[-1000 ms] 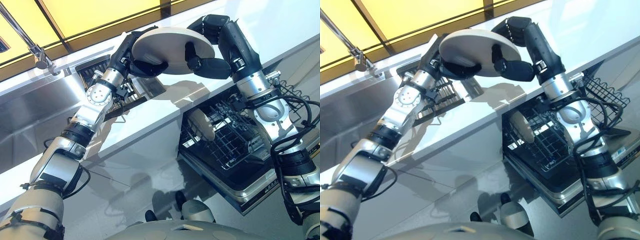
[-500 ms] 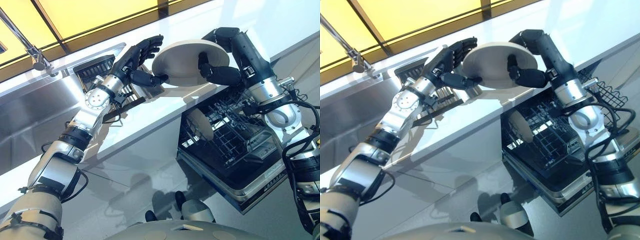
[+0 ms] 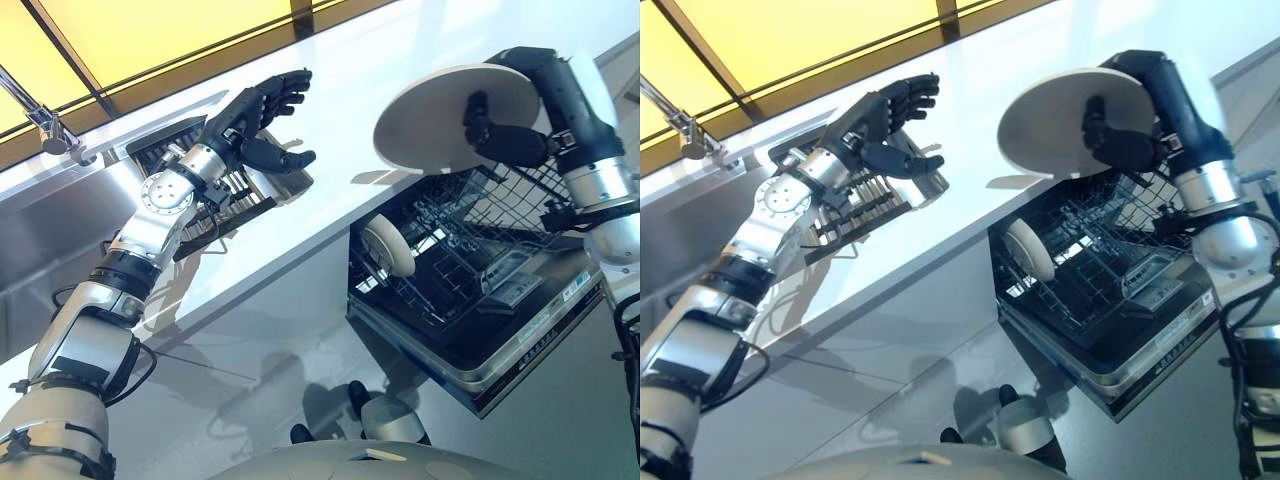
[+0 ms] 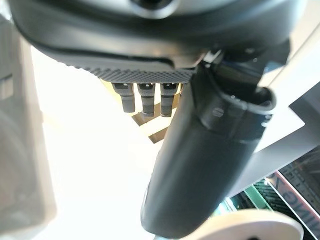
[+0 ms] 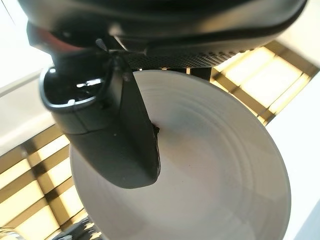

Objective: Pick up plates and place into dishwasher.

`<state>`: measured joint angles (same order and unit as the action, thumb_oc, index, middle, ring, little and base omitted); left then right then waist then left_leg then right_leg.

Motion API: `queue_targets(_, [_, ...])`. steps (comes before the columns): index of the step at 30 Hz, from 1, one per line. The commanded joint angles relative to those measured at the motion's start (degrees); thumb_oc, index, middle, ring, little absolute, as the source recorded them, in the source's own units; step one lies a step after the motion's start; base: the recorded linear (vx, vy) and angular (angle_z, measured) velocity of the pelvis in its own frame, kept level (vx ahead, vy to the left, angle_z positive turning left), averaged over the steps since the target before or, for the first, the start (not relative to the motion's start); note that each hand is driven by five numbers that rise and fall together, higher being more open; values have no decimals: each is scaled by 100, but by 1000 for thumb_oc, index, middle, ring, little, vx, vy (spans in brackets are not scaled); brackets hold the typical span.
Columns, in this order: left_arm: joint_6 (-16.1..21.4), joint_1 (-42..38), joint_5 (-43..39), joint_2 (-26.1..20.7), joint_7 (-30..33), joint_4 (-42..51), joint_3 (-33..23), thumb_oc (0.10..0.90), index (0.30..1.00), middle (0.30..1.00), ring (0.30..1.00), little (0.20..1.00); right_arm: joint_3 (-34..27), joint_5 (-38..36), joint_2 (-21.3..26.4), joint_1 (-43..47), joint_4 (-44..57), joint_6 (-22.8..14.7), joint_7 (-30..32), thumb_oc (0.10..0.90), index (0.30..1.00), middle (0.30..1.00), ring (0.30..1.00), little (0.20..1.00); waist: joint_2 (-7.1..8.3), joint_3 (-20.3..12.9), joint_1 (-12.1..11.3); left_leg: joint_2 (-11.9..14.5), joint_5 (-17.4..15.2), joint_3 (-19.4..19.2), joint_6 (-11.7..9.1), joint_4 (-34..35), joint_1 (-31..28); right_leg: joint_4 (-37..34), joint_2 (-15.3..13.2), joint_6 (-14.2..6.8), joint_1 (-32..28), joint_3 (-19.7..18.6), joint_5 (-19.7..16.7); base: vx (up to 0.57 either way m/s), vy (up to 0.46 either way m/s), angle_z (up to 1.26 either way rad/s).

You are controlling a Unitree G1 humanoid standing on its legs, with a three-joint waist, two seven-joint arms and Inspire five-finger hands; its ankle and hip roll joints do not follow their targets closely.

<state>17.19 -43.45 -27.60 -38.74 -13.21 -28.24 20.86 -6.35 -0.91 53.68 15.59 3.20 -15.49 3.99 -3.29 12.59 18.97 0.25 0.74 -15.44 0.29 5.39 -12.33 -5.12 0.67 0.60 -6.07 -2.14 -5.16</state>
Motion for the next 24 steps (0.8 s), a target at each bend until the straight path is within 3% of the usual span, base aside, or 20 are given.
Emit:
queue_targets(1, [413,-15,-270,-373,490,-59,-564,800,900,900,900,900,-689,4,410,133,54,-569,599,100,300,300,300,200,108,-1007,-115,-81,-494,-106,56,-108,71,448,116,-677,268,-91,437,-3,-5,-4])
queue_targets(7, [475,235,-87,-392,849,-95,-864,800,900,900,900,900,-1290,214,604,-418,44,-626,763,100,300,300,300,200,170,-1027,-44,-73,-501,-130,61,-127,104,471,132,-685,314,-109,438,-5,-9,-3])
queue_targets(11, [511,522,151,-325,1166,21,-1079,800,900,900,900,900,-1690,564,564,-978,24,-438,724,100,300,300,300,200,210,-1022,-3,-72,-518,-142,82,-160,123,505,143,-688,356,-126,441,0,0,-6])
queue_targets(19, [452,1025,568,-125,1541,880,-1170,800,900,900,900,900,-1793,1528,329,-1634,-384,305,675,100,300,300,300,200,239,-952,-3,-57,-526,-154,101,-196,120,560,139,-692,361,-113,455,6,8,-4])
queue_targets(20, [379,1104,632,-116,1645,1144,-1165,800,900,900,900,900,-1754,1593,248,-1775,-544,582,548,100,300,300,300,200,250,-929,-13,-53,-517,-152,98,-204,130,577,132,-691,368,-94,457,0,0,0])
queue_targets(22, [346,1117,666,-132,1659,1225,-1161,800,900,900,900,900,-1723,1699,212,-1824,-625,654,535,100,300,300,300,200,253,-918,-18,-51,-516,-152,99,-207,131,586,130,-693,370,-82,459,0,0,0])
queue_targets(23, [259,1102,780,-237,1724,1415,-1088,800,900,900,900,900,-1601,1729,190,-1900,-795,1071,235,100,300,300,300,200,263,-890,-22,-46,-504,-160,93,-227,147,604,118,-697,387,-44,447,0,0,0])
queue_targets(24, [201,1098,770,-273,1755,1508,-1044,800,900,900,900,900,-1512,1806,173,-1899,-898,1156,199,100,300,300,300,200,265,-877,-38,-46,-501,-155,94,-230,156,608,114,-693,391,-33,449,0,0,0])
